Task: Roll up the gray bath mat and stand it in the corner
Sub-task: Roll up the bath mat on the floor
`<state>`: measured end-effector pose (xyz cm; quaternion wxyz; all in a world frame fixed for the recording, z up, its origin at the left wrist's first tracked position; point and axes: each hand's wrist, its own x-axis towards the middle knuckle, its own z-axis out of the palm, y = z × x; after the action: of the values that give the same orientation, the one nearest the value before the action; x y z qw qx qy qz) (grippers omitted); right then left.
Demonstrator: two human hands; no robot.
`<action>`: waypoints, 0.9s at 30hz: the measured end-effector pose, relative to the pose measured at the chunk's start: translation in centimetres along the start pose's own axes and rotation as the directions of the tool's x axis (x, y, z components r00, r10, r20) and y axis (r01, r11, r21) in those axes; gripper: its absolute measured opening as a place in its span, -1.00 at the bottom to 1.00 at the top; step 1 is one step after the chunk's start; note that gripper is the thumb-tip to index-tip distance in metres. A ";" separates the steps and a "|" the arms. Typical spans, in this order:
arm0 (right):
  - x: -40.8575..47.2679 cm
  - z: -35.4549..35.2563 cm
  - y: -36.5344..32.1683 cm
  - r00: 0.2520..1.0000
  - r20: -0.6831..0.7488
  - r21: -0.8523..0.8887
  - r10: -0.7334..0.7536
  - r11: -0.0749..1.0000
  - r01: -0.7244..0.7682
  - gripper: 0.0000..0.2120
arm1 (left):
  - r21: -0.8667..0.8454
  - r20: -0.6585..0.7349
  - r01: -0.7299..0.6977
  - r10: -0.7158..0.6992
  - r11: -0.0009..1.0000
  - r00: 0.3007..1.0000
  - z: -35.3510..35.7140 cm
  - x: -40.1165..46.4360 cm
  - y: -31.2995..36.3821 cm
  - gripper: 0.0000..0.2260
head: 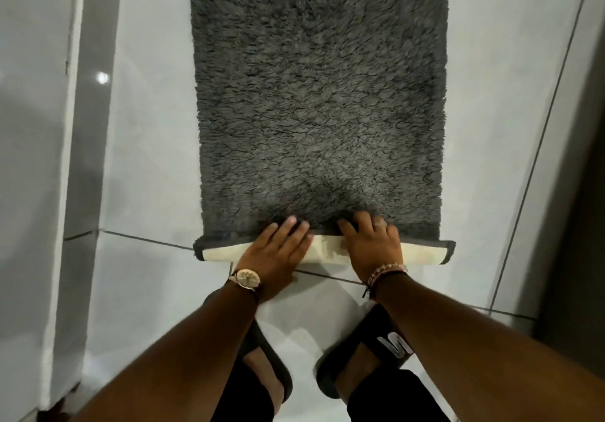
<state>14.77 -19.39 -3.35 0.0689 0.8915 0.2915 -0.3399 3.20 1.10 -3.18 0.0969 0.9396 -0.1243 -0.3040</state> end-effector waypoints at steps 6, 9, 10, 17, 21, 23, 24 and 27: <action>-0.7 -0.8 1.0 0.985 0.059 -0.039 -0.163 0.985 0.166 -0.44 | -0.089 0.333 0.180 -0.141 0.980 0.932 -0.5 1.7 -2.4 -0.38; 1.0 -1.8 1.6 0.971 0.040 -0.075 -0.237 0.968 0.240 -0.61 | -0.077 0.106 0.190 -0.182 0.979 0.978 -1.0 1.1 -2.3 -0.33; 1.8 -2.4 1.8 0.968 0.019 -0.083 -0.252 0.964 0.253 -0.65 | -0.076 0.030 0.198 -0.196 0.977 0.980 -1.1 0.9 -2.1 -0.31; 3.5 -3.4 2.1 0.889 -0.405 0.000 -0.212 0.973 0.232 -0.59 | -0.170 -0.129 0.377 -0.400 0.911 0.907 -1.9 5.4 -2.9 -0.21; 3.1 -1.6 1.8 0.936 -0.275 0.045 -0.218 0.970 0.239 -0.21 | -0.113 -0.147 0.449 -0.462 0.886 0.875 -3.6 8.6 -5.5 -0.20; 4.3 -1.9 1.9 0.943 -0.259 0.003 -0.210 0.976 0.218 -0.21 | -0.103 -0.201 0.479 -0.490 0.872 0.848 -4.5 9.1 -5.9 -0.22; 5.1 -2.2 2.1 0.939 -0.273 -0.019 -0.210 0.977 0.213 -0.25 | -0.123 -0.251 0.472 -0.487 0.873 0.836 -4.7 9.1 -5.6 -0.24; 7.5 -4.5 2.8 0.938 -0.271 -0.070 -0.215 0.977 0.204 -0.29 | -0.188 -0.334 0.327 -0.373 0.926 0.865 -4.3 7.9 -4.0 -0.28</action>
<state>23.35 -16.67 -5.02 0.0091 0.8925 0.3983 -0.2112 12.67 3.07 -5.15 0.1202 0.9782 0.0880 -0.1444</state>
